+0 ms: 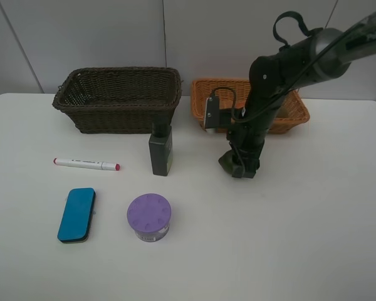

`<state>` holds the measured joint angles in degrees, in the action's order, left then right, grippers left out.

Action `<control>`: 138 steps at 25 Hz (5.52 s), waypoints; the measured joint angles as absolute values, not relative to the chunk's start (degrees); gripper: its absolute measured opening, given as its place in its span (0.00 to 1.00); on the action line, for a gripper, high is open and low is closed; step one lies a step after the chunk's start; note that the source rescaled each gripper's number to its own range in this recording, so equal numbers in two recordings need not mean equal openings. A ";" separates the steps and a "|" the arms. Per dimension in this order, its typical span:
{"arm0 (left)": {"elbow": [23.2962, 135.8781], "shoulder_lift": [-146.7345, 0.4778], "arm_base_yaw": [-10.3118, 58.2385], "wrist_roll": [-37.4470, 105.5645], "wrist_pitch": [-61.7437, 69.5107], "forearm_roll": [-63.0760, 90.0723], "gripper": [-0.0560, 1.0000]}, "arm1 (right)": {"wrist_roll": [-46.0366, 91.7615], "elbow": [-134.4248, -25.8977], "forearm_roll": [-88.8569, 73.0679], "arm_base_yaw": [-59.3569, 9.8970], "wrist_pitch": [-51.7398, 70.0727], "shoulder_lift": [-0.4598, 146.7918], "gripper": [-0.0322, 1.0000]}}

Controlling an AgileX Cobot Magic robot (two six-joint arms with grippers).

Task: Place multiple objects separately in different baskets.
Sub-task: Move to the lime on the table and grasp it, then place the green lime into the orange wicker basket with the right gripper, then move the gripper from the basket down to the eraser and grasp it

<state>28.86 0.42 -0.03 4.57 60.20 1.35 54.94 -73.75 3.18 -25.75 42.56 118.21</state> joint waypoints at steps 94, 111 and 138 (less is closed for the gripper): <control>28.86 0.42 -0.03 4.57 60.20 1.35 1.00 | -8.04 -89.30 9.20 -15.17 11.73 124.44 0.91; 28.86 0.42 -0.03 4.57 60.20 1.35 1.00 | -8.04 -89.30 11.26 -15.17 18.49 123.60 0.91; 28.86 0.42 -0.03 4.57 60.20 1.35 1.00 | 4.23 -73.55 1.76 -17.10 64.10 80.36 0.91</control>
